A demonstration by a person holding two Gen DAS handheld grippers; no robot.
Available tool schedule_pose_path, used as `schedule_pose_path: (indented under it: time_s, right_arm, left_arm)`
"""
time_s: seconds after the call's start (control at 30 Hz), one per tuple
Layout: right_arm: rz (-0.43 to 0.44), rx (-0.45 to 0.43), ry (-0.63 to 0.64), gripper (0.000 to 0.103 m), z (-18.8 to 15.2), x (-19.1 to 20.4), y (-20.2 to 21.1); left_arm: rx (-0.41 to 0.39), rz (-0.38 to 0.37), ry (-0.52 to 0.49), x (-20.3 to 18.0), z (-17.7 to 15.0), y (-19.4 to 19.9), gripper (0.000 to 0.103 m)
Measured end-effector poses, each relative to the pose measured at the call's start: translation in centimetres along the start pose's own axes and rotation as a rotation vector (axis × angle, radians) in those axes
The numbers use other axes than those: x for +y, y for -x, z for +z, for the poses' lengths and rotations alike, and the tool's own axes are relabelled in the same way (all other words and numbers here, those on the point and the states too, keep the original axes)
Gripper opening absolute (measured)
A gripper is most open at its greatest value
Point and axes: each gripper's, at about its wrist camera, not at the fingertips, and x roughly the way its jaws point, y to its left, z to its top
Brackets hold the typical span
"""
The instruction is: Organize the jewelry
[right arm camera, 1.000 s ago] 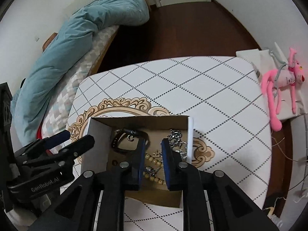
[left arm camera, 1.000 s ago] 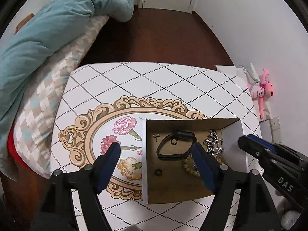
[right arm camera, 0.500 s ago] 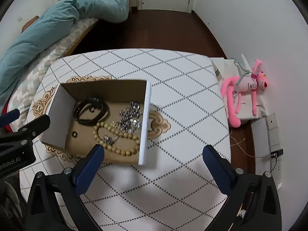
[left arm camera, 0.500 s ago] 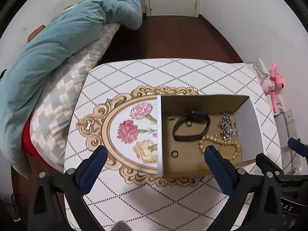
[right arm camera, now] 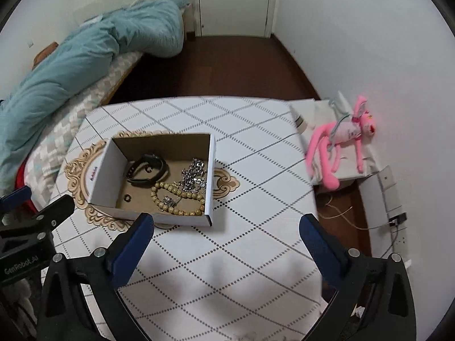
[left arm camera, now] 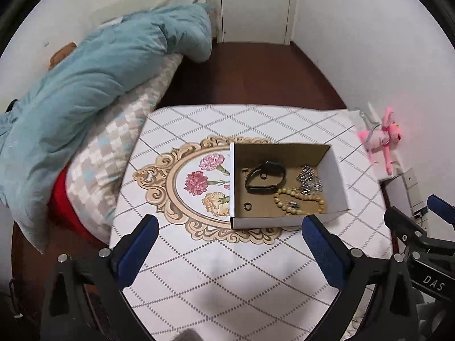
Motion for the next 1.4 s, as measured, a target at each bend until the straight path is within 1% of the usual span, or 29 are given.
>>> schedule_pose_path:
  time_s: [0.23, 0.47, 0.57, 0.73, 0.9, 1.0, 1.17, 1.4]
  right_arm:
    - [-0.023, -0.122, 0.000, 0.103, -1.2, 0.3, 8.4]
    - [-0.024, -0.245, -0.018, 0.103, -2.2, 0.2, 16.7]
    - [-0.025, -0.277, -0.017, 0.103, -2.5, 0.3, 19.1]
    - [-0.007, -0.300, -0.011, 0.103, -3.0, 0.7, 21.9]
    - [-0.005, -0.302, -0.014, 0.103, -3.3, 0.6, 23.0]
    - [0.003, -0.290, -0.019, 0.103, -3.3, 0.4, 22.9]
    - [-0.004, -0.256, -0.031, 0.103, -2.4, 0.1, 21.6]
    - [-0.016, -0.202, -0.026, 0.103, -0.5, 0.3, 18.6]
  left_arm:
    - [-0.094, -0.006, 0.015, 0.4, -0.6, 7.5, 0.103]
    - [-0.167, -0.006, 0.029, 0.8, -1.2, 13.4, 0.103]
    - [-0.183, -0.010, 0.031, 0.9, -1.5, 15.2, 0.103]
    - [-0.206, -0.022, 0.022, 1.0, -2.0, 17.5, 0.103]
    - [-0.201, -0.011, 0.022, 1.1, -2.3, 18.0, 0.103]
    - [-0.183, -0.007, 0.019, 1.1, -2.1, 17.6, 0.103]
    - [-0.123, -0.019, 0.021, 0.8, -1.2, 15.9, 0.103]
    - [-0.083, 0.002, 0.016, 0.4, 0.2, 13.3, 0.103]
